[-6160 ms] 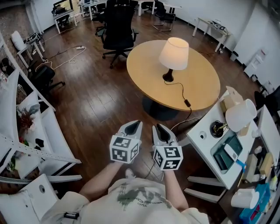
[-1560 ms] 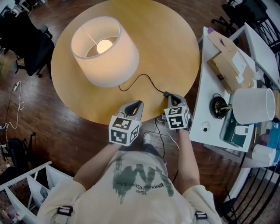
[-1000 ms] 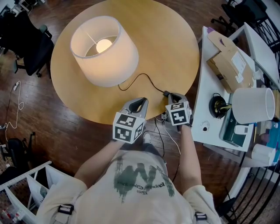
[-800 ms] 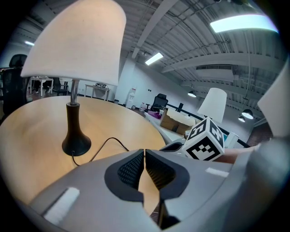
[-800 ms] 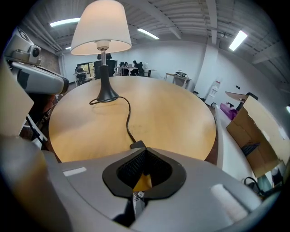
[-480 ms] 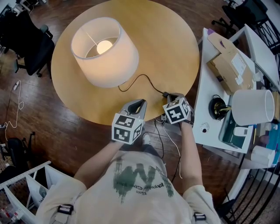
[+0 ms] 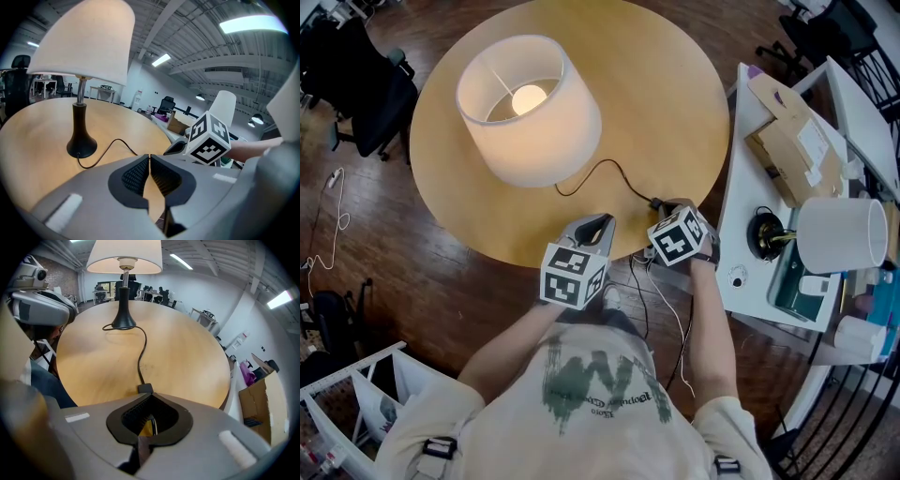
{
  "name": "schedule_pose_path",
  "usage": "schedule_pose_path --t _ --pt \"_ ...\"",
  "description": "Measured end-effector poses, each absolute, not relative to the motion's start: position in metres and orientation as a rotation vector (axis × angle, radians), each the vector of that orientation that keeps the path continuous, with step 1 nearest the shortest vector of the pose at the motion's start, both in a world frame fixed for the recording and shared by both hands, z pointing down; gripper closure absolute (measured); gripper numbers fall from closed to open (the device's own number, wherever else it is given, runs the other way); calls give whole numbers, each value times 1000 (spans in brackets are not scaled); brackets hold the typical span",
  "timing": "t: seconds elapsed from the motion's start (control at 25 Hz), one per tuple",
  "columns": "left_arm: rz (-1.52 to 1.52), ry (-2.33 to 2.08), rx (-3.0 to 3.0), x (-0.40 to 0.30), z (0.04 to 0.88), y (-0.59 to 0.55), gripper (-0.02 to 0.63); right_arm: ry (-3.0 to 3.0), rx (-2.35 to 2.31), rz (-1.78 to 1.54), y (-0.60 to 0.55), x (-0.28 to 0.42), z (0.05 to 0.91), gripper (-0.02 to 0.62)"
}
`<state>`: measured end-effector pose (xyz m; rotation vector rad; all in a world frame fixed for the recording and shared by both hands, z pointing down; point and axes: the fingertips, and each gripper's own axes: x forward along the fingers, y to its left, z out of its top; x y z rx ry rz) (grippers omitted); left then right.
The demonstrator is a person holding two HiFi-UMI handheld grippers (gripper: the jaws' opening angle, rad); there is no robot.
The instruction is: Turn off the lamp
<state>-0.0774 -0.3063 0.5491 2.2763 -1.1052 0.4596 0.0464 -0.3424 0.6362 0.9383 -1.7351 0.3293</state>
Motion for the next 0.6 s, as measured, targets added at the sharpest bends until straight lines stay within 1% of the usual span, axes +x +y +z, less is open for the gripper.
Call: schedule_pose_path --t 0.24,0.44,0.6 --pt "460 -1109 2271 -81 550 -307 611 -1758 967 370 -343 47 635 601" --pt "462 -1105 2268 -80 553 -305 610 -1710 845 223 -342 41 637 604" --pt "465 -1111 2262 -83 555 -305 611 -1660 789 261 -343 38 638 604"
